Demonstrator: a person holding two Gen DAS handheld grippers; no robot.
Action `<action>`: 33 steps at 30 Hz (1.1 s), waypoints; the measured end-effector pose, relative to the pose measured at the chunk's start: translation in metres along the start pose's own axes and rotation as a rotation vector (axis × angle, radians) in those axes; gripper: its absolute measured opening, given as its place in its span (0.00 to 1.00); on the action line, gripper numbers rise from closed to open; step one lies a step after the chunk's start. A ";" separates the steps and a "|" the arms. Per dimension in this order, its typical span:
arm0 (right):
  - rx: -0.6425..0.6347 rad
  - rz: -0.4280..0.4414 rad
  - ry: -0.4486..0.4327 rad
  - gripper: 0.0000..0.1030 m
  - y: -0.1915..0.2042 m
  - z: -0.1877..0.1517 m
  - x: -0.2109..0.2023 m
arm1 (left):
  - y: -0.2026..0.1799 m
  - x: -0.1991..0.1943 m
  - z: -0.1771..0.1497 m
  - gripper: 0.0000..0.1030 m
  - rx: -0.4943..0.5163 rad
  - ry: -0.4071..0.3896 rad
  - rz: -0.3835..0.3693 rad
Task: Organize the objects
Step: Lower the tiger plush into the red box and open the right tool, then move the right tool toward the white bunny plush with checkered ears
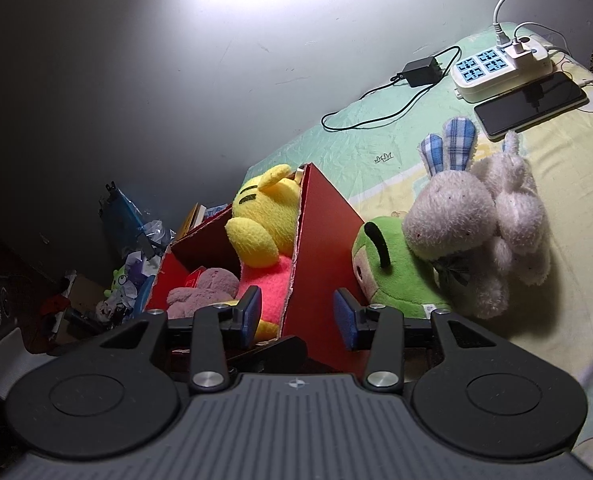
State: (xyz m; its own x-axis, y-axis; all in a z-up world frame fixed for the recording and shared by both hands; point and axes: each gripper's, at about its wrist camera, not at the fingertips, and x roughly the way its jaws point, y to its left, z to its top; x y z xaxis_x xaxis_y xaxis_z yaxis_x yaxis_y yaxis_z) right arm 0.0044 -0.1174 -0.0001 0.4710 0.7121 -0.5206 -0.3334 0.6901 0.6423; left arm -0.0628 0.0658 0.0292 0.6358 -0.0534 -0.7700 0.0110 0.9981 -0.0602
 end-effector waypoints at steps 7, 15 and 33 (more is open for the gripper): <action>-0.001 0.000 -0.010 0.43 -0.017 0.004 -0.016 | -0.024 -0.003 -0.001 0.97 0.021 -0.027 0.050; 0.017 -0.017 -0.023 0.43 -0.041 0.005 -0.033 | -0.050 -0.003 -0.001 0.97 0.031 -0.034 0.041; 0.080 -0.100 -0.025 0.43 -0.095 0.007 -0.057 | -0.103 0.045 -0.006 0.97 0.066 0.055 -0.079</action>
State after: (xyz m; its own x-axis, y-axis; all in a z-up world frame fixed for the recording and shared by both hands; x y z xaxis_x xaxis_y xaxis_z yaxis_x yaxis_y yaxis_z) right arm 0.0145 -0.2245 -0.0276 0.5193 0.6363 -0.5704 -0.2182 0.7441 0.6314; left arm -0.0401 -0.0398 -0.0035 0.5878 -0.1322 -0.7982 0.1114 0.9904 -0.0821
